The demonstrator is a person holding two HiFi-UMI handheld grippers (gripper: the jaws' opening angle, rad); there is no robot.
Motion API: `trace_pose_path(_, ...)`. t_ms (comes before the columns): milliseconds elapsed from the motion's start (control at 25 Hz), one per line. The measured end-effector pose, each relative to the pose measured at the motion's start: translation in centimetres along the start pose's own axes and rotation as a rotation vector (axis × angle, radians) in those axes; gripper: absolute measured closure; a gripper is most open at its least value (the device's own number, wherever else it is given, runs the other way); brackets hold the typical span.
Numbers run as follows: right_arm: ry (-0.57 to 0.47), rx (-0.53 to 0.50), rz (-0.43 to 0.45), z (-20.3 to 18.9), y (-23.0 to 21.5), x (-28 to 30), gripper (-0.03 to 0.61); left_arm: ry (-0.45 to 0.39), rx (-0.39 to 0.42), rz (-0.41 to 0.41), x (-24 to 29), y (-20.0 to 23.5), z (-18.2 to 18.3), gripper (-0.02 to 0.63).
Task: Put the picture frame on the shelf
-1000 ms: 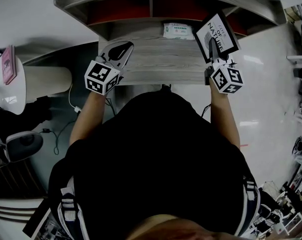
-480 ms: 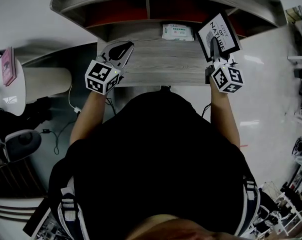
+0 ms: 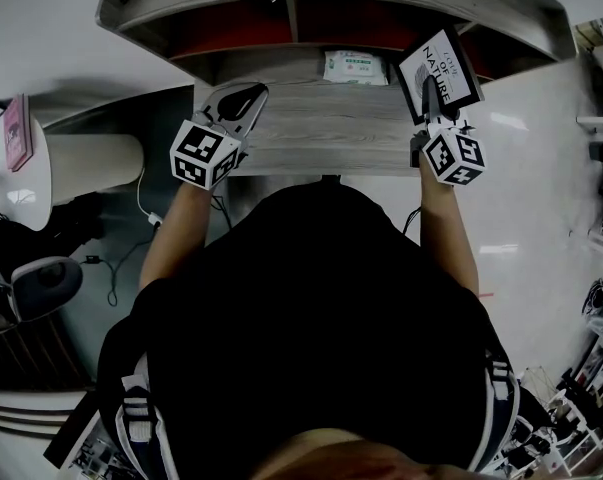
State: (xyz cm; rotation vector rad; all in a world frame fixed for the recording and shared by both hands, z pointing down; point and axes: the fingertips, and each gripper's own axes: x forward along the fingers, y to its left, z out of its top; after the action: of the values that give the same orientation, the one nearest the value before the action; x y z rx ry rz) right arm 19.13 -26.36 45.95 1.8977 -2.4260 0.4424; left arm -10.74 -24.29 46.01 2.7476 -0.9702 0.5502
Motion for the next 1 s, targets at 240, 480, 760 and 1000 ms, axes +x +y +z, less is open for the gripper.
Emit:
trace_pose_path(240, -0.006, 0.001, -0.003, 0.1, -0.8, 0.9, 0.555, 0.003, -0.002, 0.003, 0.7, 0.1, 0.2, 0.584)
trace_pose_path(480, -0.015, 0.012, -0.002, 0.2, -1.3, 1.3, 0.555, 0.007, -0.001, 0.006, 1.1, -0.1, 0.5, 0.584)
trace_pose_path(760, -0.022, 0.019, -0.001, 0.4, -2.0, 1.7, 0.555, 0.01, 0.011, 0.001, 1.6, -0.5, 1.0, 0.584)
trace_pose_path(1000, -0.037, 0.032, 0.006, 0.7, -2.3, 2.2, 0.555, 0.017, 0.014, -0.006, 2.1, -0.8, 1.0, 0.584)
